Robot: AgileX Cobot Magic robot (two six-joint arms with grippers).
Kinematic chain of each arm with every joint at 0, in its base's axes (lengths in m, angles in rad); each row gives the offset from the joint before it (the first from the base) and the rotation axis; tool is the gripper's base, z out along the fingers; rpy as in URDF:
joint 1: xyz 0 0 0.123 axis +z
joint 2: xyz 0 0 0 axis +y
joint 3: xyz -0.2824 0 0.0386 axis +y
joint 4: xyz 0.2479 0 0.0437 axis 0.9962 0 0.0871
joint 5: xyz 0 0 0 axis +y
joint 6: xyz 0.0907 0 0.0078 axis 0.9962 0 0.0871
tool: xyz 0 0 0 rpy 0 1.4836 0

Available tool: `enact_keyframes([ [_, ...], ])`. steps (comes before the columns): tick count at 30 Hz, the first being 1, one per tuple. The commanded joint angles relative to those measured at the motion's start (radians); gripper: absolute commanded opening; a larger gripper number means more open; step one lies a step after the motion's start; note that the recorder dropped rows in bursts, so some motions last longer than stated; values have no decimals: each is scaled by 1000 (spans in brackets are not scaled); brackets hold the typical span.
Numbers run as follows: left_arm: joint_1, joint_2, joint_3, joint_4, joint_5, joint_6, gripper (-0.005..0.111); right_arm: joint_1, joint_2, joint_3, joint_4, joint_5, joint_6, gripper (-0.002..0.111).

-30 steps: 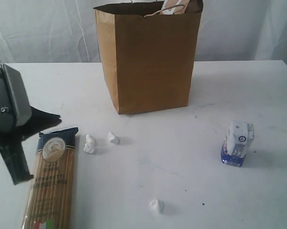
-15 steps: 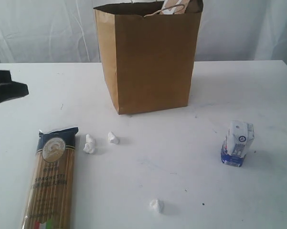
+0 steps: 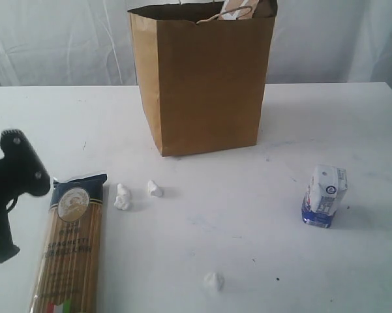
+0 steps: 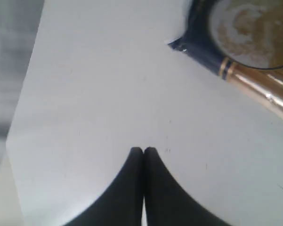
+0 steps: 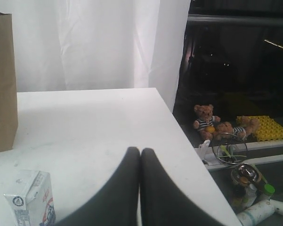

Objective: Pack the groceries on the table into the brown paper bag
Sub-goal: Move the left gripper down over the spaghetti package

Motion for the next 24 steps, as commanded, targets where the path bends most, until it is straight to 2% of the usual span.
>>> enact_keyframes([
  [1, -91, -15, -213, -770, 343, 391, 0, 6, -3, 4, 4, -6, 5, 0],
  [3, -44, -13, -279, -1194, 315, 649, 0, 6, -3, 4, 4, -6, 5, 0],
  [5, 1, -3, -303, -1426, 278, 771, 0, 6, -3, 4, 4, -6, 5, 0],
  [7, 49, 25, -307, -1432, 234, 733, 0, 6, -3, 4, 4, -6, 5, 0],
  [11, 152, 99, -314, -1287, 219, 472, 0, 6, -3, 4, 4, -6, 5, 0],
  [14, 172, 122, -324, -1289, 243, 468, 0, 6, -3, 4, 4, -2, 5, 0],
  [16, 172, 122, -324, -1289, 243, 525, 5, 6, -3, 4, 4, -2, 5, 0],
  [19, 172, 122, -324, -1289, 212, 572, 26, 6, -3, 4, 4, -2, 5, 0],
  [24, 172, 122, -324, -1278, 178, 572, 94, 6, -3, 4, 4, -2, 5, 0],
])
